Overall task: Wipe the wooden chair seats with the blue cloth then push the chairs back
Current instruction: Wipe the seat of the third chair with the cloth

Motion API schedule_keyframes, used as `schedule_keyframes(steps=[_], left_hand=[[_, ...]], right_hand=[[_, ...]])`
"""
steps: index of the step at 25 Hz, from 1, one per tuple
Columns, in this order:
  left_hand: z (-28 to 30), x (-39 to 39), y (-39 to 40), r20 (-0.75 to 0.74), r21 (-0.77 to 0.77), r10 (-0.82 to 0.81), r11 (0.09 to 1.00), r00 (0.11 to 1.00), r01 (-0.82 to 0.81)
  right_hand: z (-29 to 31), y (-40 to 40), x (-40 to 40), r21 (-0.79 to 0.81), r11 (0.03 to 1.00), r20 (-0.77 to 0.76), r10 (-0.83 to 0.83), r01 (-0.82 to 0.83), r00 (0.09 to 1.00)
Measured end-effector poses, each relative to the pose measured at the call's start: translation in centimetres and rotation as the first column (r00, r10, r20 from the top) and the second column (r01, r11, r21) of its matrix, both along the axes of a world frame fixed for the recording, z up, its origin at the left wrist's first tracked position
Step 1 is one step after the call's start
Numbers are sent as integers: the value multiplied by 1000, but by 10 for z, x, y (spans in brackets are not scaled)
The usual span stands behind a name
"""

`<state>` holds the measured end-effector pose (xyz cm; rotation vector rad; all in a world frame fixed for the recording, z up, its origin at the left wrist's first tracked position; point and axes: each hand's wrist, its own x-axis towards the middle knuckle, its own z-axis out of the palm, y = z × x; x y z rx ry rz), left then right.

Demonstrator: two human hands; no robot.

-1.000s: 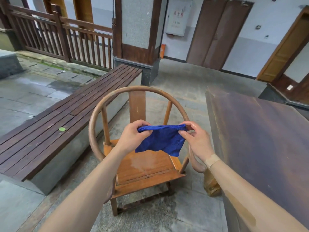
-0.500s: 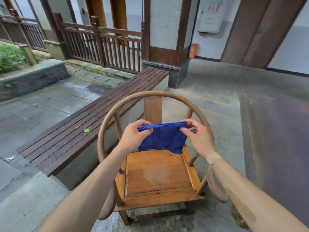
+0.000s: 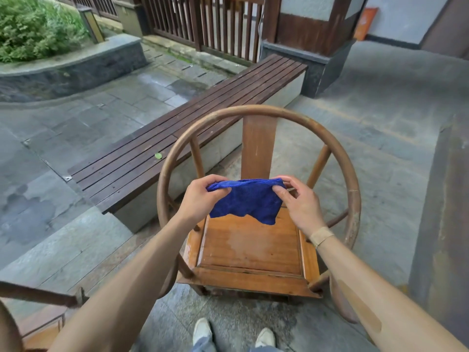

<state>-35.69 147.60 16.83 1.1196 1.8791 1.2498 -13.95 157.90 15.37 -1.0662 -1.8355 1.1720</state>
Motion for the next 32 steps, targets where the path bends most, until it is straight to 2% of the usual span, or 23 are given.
schedule_keyframes(steps=[5, 8, 13, 15, 19, 22, 25, 28, 30, 32], left_hand=[[-44, -18, 3, 91, -50, 80, 996, 993, -75], [-89, -24, 2, 165, -109, 121, 989, 979, -104], [-226, -21, -13, 313, -295, 259, 941, 913, -166], [-287, -19, -23, 311, -387, 300, 907, 902, -168], [-399, -27, -29, 279, -522, 362, 834, 889, -176], [-461, -39, -22, 186, -556, 355, 807, 916, -200], [-486, -42, -14, 19, -547, 309, 800, 951, -249], [-491, -33, -15, -171, -485, 233, 826, 957, -287], [-494, -24, -23, -417, -437, 72, 858, 906, -269], [-494, -6, -28, -579, -414, -179, 905, 796, -97]], right_hand=[[-41, 5, -26, -117, 993, 14, 31, -29, 999], [-88, 0, -33, -208, 978, 47, 25, -14, 999], [-223, -15, -37, -394, 918, 141, 23, 35, 990], [-283, -28, -40, -490, 867, 174, 1, 86, 985], [-390, -42, -52, -569, 804, 250, -27, 169, 968], [-447, -44, -68, -552, 806, 344, -12, 213, 939], [-472, -38, -81, -332, 922, 507, -3, 199, 862], [-471, -34, -85, -168, 969, 621, -39, 182, 783], [-472, -27, -80, -50, 982, 609, -114, 182, 785], [-479, -1, -72, 104, 980, 575, -200, 171, 793]])
